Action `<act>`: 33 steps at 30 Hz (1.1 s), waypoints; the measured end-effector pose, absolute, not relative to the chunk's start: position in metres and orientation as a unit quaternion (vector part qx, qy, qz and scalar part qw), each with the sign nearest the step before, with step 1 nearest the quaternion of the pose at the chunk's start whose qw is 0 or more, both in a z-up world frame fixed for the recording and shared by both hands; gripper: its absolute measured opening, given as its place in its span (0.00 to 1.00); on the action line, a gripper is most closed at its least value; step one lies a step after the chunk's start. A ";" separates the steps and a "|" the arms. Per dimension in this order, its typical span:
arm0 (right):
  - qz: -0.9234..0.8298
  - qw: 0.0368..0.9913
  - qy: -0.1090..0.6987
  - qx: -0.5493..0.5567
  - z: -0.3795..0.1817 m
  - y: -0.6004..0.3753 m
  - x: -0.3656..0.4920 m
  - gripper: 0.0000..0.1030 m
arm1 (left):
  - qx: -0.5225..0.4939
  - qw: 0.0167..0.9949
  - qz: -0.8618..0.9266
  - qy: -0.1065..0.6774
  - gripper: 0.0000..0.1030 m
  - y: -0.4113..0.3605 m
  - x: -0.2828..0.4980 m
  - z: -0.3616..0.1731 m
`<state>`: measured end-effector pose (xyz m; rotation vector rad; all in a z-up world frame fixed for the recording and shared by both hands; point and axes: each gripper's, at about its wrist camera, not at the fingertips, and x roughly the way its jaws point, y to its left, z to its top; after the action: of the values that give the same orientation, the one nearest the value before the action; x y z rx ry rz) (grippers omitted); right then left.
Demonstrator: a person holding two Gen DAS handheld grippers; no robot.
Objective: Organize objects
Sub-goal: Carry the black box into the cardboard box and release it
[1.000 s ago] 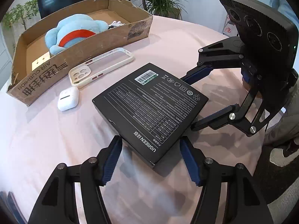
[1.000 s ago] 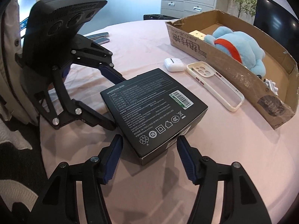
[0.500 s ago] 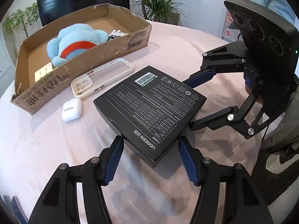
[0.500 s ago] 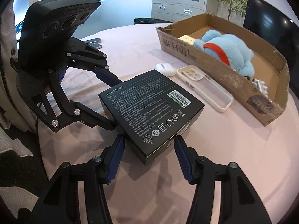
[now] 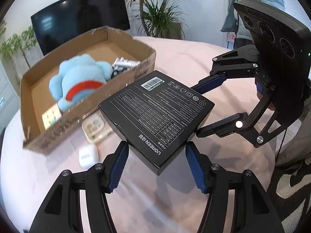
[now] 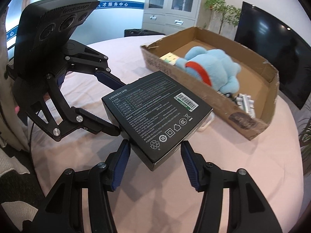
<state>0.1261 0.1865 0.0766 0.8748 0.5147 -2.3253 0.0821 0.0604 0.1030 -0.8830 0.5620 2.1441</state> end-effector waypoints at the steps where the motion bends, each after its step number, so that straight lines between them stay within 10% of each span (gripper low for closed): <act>1: -0.878 0.295 0.193 0.325 0.079 0.189 0.124 0.50 | -0.337 0.370 0.836 0.223 0.58 0.063 0.079 0.107; 33: -0.926 0.204 0.192 0.253 0.155 0.260 -0.043 0.50 | -0.301 0.355 0.834 0.297 0.58 0.156 -0.139 0.158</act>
<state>-0.0434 0.2602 0.1545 0.7060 0.5362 -2.5818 -0.1395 0.1561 0.1584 -0.7778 0.7661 2.1545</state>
